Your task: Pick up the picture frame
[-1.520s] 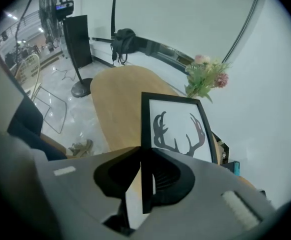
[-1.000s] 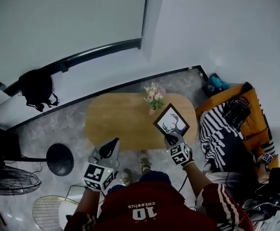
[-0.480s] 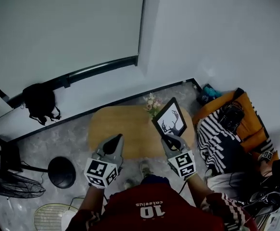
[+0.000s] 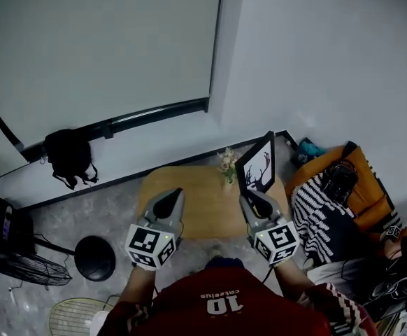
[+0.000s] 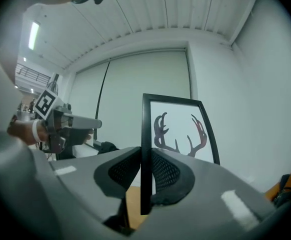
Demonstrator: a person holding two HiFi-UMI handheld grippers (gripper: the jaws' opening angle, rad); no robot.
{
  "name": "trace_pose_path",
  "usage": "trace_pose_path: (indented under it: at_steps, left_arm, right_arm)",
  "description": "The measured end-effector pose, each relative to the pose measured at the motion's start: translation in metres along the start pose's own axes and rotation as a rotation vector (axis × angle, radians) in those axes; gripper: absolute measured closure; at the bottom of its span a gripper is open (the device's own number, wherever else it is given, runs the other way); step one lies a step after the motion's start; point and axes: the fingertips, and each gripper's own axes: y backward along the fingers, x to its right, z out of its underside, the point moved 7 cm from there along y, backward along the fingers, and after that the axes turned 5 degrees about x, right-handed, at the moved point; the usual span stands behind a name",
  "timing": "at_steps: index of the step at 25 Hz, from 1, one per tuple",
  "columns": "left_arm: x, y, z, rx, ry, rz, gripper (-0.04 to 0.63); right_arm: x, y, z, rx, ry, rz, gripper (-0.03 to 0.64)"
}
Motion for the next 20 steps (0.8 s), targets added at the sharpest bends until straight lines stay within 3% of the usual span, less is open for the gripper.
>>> trace_pose_path:
  at_steps: [7,20]
  left_arm:
    - [-0.016,0.022,-0.019,0.056,-0.050,-0.044,0.597]
    - [-0.024,0.020,-0.019,0.034,-0.071,-0.079,0.597]
  right_arm:
    - [-0.018,-0.006,-0.022,0.075,-0.050,0.053,0.546]
    - [-0.010,-0.002,-0.025,0.095,-0.085,0.184,0.548]
